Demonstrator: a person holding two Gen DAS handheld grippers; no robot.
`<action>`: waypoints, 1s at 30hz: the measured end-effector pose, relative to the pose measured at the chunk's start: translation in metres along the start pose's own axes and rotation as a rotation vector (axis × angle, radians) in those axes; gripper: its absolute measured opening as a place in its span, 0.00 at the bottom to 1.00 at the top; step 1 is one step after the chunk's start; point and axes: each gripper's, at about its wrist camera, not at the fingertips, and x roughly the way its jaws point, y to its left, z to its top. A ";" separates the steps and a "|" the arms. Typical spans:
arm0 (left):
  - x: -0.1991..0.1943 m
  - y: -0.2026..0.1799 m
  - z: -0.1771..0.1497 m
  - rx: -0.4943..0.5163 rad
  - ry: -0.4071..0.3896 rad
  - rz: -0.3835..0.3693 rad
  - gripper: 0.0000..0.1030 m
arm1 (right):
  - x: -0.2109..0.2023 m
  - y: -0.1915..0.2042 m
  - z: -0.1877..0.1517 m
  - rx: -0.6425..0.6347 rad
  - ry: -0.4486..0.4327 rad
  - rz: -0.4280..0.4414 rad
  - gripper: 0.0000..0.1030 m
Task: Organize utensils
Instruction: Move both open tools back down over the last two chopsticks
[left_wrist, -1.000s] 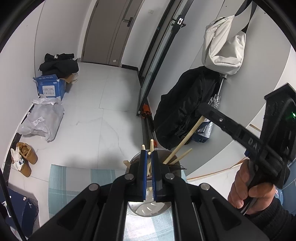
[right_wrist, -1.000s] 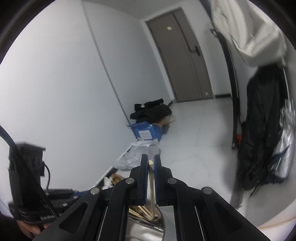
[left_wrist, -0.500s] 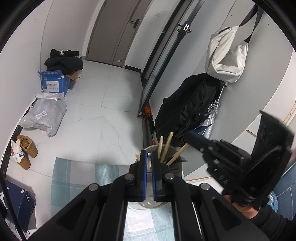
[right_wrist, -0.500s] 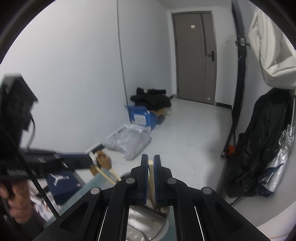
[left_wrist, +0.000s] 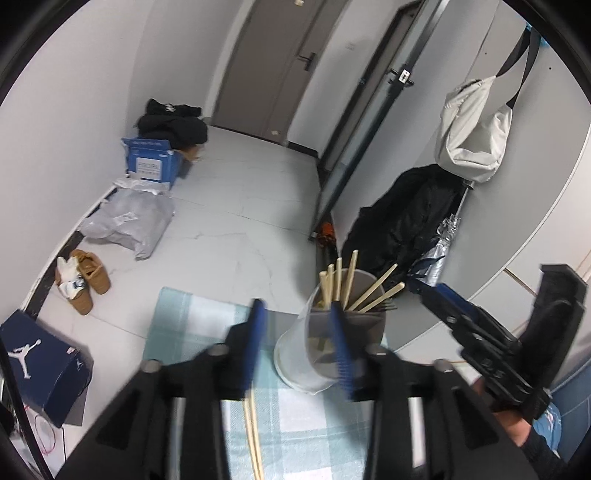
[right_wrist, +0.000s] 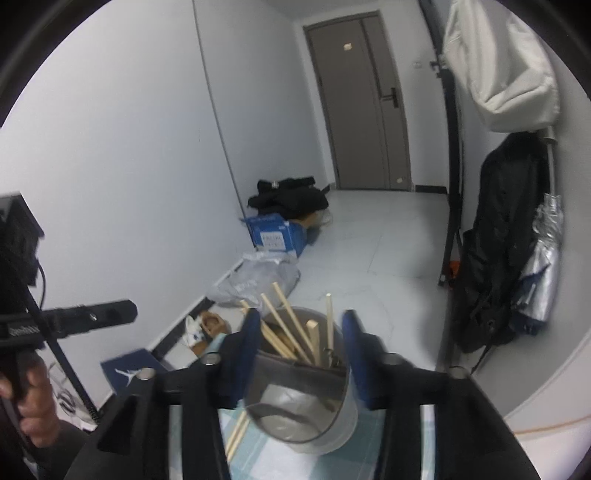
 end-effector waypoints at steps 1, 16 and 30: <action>-0.003 0.002 -0.004 -0.003 -0.012 0.015 0.55 | -0.007 0.002 -0.004 0.009 -0.006 0.004 0.48; -0.018 0.044 -0.072 -0.066 -0.082 0.198 0.89 | -0.044 0.046 -0.094 0.054 0.029 0.001 0.74; -0.003 0.063 -0.106 -0.039 -0.047 0.273 0.93 | 0.016 0.044 -0.168 0.123 0.243 -0.072 0.80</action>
